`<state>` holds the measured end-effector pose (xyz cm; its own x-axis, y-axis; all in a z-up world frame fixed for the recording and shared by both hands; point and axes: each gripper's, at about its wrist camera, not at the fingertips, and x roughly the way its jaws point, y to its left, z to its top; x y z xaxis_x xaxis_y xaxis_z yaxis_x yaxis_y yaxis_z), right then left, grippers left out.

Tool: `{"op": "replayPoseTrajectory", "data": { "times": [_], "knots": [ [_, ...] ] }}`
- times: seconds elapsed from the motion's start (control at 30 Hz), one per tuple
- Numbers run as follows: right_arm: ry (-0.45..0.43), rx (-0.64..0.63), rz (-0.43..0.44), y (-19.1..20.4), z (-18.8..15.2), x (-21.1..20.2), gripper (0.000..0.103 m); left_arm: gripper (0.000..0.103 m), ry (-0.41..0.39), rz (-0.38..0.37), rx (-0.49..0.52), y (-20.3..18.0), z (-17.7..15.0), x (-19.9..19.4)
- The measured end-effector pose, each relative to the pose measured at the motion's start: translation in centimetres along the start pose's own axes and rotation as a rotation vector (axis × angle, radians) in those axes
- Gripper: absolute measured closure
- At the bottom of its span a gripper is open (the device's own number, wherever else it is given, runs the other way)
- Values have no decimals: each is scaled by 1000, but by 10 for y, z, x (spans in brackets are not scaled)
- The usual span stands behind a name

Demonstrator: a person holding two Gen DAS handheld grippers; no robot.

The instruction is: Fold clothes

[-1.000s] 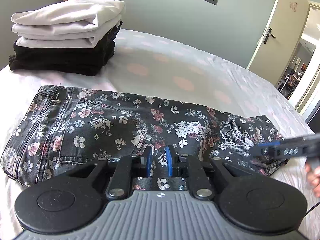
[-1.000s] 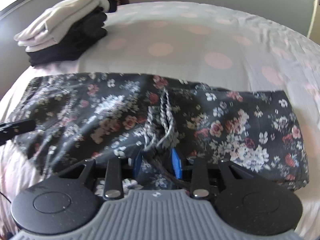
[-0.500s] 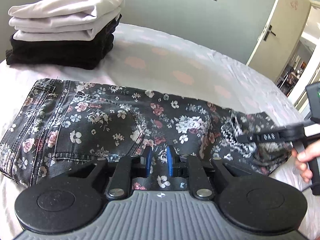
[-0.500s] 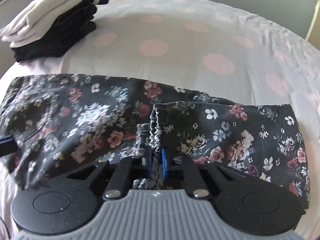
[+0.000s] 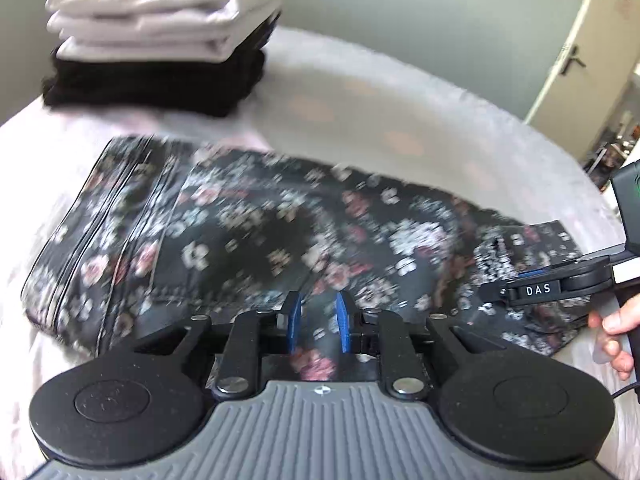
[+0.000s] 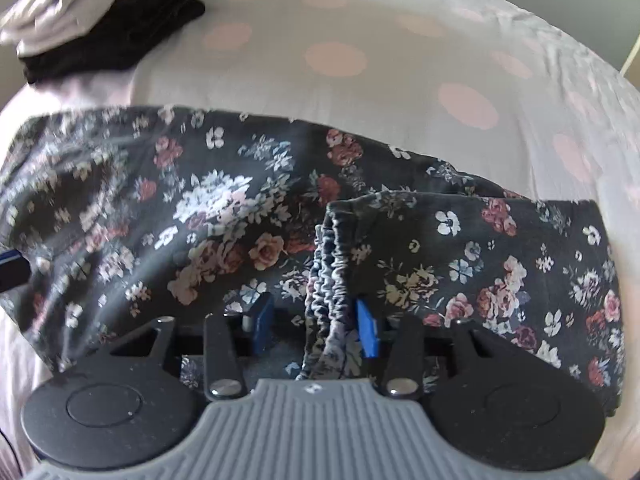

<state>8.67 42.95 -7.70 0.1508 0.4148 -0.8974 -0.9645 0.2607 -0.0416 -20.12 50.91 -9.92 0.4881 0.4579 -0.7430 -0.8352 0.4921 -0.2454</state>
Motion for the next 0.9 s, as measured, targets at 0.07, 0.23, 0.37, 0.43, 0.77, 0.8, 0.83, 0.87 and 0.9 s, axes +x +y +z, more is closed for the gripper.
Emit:
{"op": "replayPoseTrajectory", "data": {
  "times": [0.07,0.23,0.37,0.43,0.77,0.8,0.83,0.87,0.9],
  "knots": [
    [31,-18,-45,6,3,8,56,82,18,22,10,2,-1,1],
    [51,-27,-79,8,3,20,61,81,23,38,13,10,-1,-3],
    [54,35,-24,-12,3,15,77,80,11,39,-23,21,4,-8],
    [58,98,15,-25,3,12,82,80,3,55,-29,26,6,-11],
    [-70,248,134,-47,16,-52,87,79,-27,114,-144,70,17,-22],
    [-92,262,151,-48,19,-63,87,79,-30,117,-158,74,17,-24],
    [-115,263,163,-46,24,-75,87,79,-33,121,-171,79,18,-25],
    [-139,264,174,-44,28,-87,87,79,-36,121,-189,84,19,-27],
    [-160,256,179,-41,34,-97,87,79,-39,122,-207,89,19,-28]
  ]
}}
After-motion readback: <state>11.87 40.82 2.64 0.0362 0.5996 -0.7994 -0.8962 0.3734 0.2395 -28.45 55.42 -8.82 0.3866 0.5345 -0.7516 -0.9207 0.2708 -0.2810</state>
